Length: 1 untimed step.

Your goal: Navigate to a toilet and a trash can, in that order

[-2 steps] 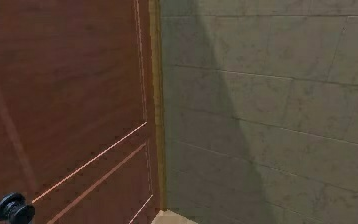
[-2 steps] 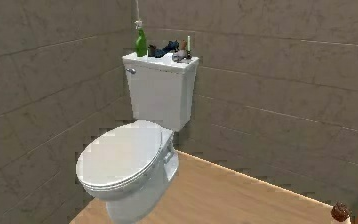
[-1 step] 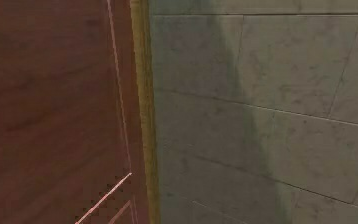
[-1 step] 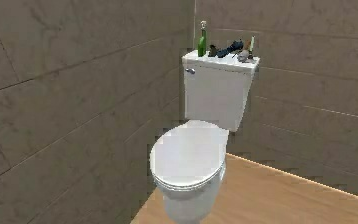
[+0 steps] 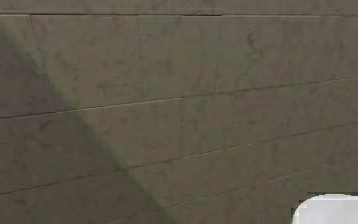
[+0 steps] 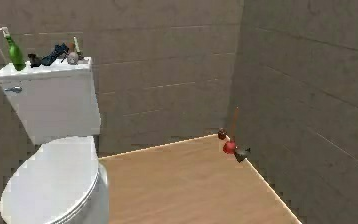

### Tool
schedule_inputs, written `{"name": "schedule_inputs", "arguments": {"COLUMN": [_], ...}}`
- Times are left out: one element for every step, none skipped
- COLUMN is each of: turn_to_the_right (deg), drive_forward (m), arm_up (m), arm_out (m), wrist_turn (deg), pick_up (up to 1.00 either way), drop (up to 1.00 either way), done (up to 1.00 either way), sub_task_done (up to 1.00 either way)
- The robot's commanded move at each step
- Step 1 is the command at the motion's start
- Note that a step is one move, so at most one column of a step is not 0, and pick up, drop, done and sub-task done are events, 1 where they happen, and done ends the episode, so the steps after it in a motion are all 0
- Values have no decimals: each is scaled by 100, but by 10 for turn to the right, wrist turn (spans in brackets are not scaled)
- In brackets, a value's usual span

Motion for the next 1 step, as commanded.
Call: {"name": "schedule_inputs", "arguments": {"turn_to_the_right": [450], "drive_forward": [0], "arm_up": [0], "arm_out": [0], "wrist_turn": [0], "pick_up": [0], "drop": [0], "done": [0], "sub_task_done": [0]}}
